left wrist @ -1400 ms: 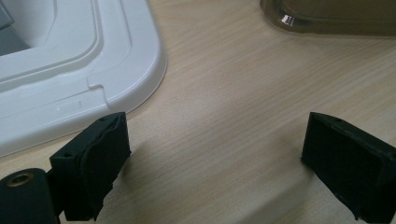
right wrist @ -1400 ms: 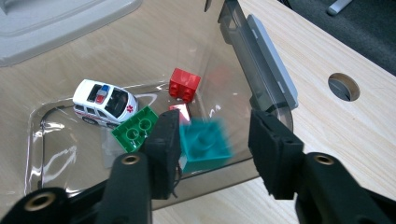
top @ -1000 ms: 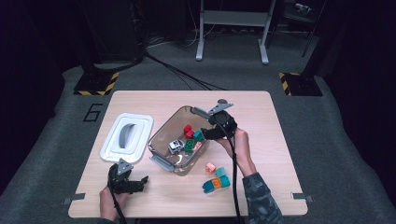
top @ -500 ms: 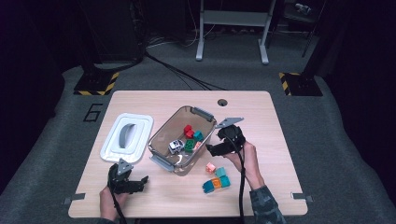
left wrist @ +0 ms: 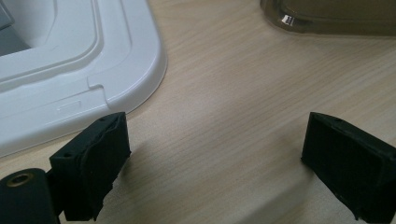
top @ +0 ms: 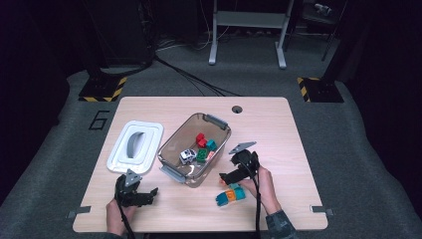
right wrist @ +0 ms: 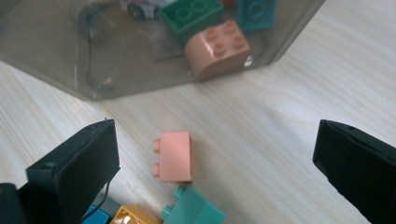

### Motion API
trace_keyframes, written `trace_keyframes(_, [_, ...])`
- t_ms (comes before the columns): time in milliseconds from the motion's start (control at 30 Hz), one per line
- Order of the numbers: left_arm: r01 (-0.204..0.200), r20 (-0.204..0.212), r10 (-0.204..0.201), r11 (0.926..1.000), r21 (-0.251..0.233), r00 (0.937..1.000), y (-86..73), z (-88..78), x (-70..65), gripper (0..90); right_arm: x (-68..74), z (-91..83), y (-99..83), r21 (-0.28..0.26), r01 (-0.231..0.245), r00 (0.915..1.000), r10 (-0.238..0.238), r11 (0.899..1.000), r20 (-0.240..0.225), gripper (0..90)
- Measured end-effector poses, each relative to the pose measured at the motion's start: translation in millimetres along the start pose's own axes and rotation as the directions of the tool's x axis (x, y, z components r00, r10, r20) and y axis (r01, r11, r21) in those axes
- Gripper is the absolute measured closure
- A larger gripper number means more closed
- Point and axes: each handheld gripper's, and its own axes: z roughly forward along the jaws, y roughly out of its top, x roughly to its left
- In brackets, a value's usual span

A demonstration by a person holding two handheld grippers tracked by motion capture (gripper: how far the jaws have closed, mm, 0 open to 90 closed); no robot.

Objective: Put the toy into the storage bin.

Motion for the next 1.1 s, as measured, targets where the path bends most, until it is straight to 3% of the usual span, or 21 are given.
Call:
trace_keyframes(267, [0.002,0.001,-0.002,1.0000,0.002,1.0000,0.1,-0.3,-0.1,7.4,3.6,17.6,-11.0,0.042,-0.003,0.9999,0.004,0.999,-0.010,1.3])
trace_keyframes(400, [-0.003,0.003,0.003,1.0000,0.004,1.0000,0.1,-0.4,0.2,7.4,4.7,24.7,-15.9,0.061,-0.003,0.9997,0.002,0.998,0.023,15.1])
trace_keyframes(767, [-0.001,0.003,0.001,1.0000,0.003,1.0000,0.1,-0.3,0.1,7.4,9.4,28.9,-15.8,0.081,0.009,0.9999,-0.009,0.997,0.007,57.7])
trace_keyframes(867, [-0.002,0.004,0.002,1.0000,0.005,1.0000,0.1,-0.4,0.3,7.4,9.6,27.9,-15.2,0.080,0.009,0.9999,-0.010,0.997,0.013,65.1])
trace_keyframes(1100, [-0.003,0.003,0.003,1.0000,0.005,1.0000,0.1,-0.4,0.3,7.4,6.8,23.2,-15.0,0.047,-0.009,0.9995,0.007,0.999,0.031,66.5])
